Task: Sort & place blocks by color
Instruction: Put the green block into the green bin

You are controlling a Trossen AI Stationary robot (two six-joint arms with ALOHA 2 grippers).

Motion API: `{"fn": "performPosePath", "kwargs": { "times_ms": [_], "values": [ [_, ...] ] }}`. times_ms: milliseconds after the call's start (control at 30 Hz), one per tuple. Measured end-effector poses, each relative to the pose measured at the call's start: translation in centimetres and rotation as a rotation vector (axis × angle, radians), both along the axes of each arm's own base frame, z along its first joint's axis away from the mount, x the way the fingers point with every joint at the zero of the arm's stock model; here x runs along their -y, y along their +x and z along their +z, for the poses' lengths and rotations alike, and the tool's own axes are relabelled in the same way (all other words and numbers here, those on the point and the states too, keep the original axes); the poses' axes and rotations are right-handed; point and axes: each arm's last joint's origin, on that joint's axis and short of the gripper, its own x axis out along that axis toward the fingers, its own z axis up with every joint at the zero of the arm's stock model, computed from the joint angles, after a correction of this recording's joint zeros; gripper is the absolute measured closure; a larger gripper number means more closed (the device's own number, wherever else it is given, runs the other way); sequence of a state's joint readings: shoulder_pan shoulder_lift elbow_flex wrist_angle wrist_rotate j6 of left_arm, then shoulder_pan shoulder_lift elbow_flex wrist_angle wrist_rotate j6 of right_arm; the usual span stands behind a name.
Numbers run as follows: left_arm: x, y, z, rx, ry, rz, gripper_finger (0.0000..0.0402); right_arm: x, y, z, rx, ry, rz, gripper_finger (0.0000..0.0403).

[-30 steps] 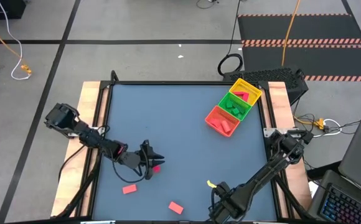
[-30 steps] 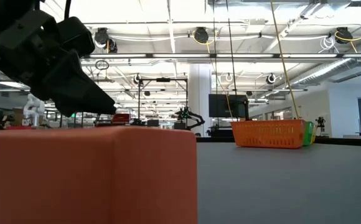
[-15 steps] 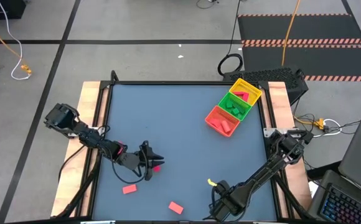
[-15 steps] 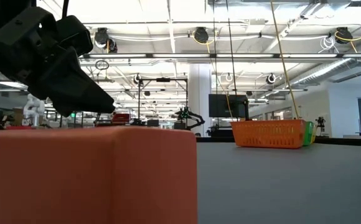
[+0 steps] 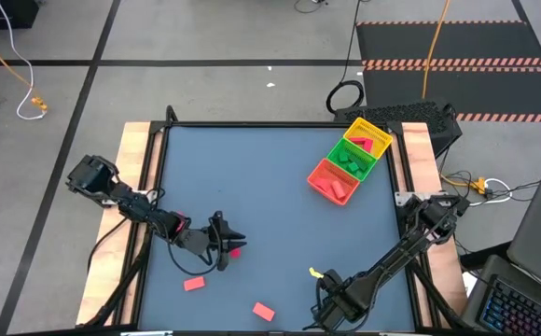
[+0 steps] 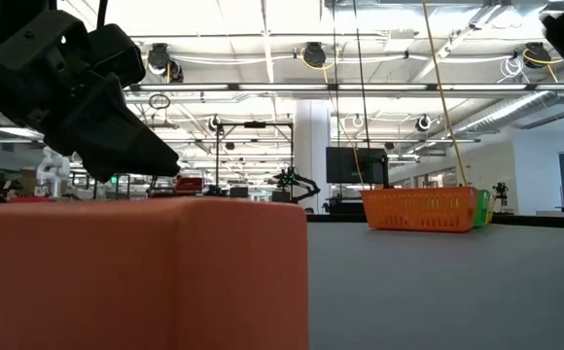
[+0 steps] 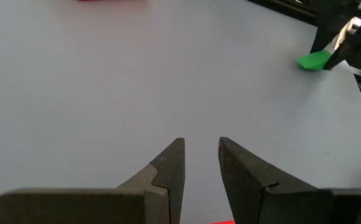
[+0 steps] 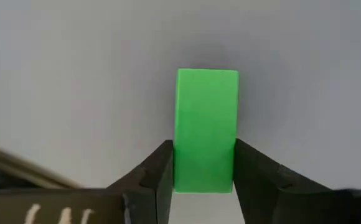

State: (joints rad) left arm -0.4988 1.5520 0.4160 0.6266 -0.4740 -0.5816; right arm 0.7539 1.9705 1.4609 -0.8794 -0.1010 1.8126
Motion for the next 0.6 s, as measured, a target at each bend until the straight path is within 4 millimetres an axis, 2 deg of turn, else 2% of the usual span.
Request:
{"fn": "performPosePath", "kwargs": {
  "times_ms": [167, 300, 400, 600],
  "values": [
    [0.0, 0.0, 0.0, 0.005, -0.002, 0.000, 0.0302, 1.7, 0.2, 3.4, 0.137, -0.032, -0.010, 0.0282],
    [0.0, 0.0, 0.0, 0.005, -0.002, 0.001, 0.0302, 4.2, -0.1, 6.7, 0.236, -0.096, -0.002, 0.0282],
    [0.0, 0.0, 0.0, 0.005, -0.002, 0.001, 0.0302, 6.9, -0.7, 8.9, 0.259, -0.190, 0.023, 0.0282],
    [0.0, 0.0, 0.1, 0.005, -0.010, 0.004, 0.0302, 13.5, -2.0, 12.4, 0.215, -0.425, 0.087, 0.0282]
  ]
}}
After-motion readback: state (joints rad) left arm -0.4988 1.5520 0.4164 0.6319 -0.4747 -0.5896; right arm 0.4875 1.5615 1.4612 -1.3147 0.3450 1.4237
